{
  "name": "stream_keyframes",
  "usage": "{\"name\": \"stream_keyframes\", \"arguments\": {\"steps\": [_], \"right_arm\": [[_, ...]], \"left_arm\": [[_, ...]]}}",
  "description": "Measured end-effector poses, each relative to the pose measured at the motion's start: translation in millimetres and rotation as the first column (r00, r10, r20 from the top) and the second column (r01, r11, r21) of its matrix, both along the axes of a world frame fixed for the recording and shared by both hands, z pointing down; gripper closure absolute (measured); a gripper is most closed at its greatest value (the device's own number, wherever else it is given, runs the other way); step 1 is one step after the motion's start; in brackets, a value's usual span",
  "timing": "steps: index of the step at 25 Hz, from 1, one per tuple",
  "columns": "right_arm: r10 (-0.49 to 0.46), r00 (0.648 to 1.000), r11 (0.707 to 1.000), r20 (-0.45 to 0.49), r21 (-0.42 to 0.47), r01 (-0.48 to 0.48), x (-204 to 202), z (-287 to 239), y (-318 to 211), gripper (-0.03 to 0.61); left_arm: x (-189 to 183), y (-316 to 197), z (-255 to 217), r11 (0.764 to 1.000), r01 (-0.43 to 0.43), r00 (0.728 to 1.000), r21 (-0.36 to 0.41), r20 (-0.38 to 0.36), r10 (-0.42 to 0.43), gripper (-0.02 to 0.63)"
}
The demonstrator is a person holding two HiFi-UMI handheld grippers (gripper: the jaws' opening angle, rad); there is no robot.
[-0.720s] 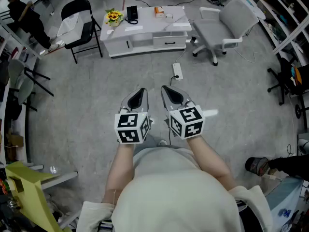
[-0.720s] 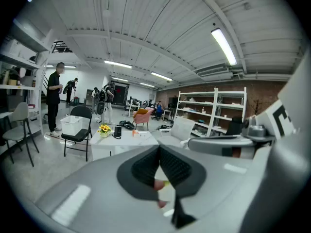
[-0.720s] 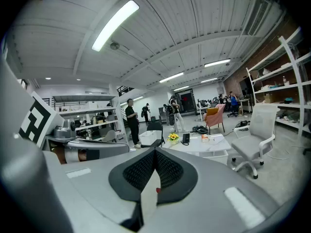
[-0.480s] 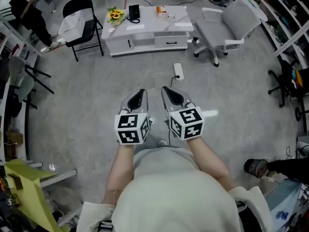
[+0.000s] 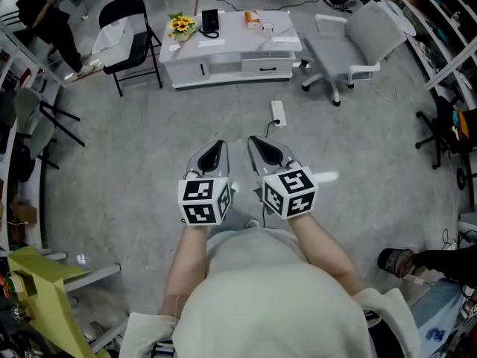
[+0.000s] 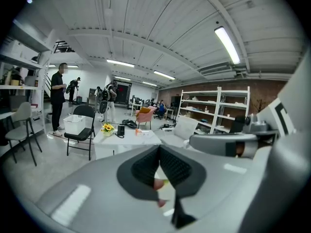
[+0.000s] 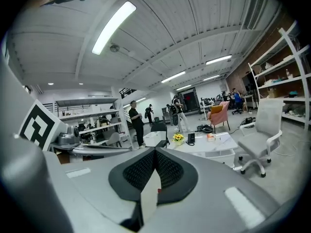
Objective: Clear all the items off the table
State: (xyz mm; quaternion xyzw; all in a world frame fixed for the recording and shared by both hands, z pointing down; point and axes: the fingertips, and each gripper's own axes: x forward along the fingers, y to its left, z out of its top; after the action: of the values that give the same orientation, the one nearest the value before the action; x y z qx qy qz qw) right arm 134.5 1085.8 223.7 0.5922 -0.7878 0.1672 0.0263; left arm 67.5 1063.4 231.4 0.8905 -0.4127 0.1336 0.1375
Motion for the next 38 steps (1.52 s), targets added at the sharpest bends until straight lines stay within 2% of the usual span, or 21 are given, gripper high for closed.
{"name": "stream_keyframes", "arguments": {"steps": [9,38], "right_arm": [[0.021,1.0,1.0,-0.011,-0.014,-0.021,-7,-1,-38,0.581],[0.119,0.993,0.991,-0.002,-0.054,-0.119,-46,5,-210,0.581]], "left_arm": [[-7,-37,0,0.999,-0.034,0.999,-0.007,0.007,0.034,0.604],[-41,-214,0,0.989,-0.148,0.989,0.002,0.024,0.148,0.604]]}}
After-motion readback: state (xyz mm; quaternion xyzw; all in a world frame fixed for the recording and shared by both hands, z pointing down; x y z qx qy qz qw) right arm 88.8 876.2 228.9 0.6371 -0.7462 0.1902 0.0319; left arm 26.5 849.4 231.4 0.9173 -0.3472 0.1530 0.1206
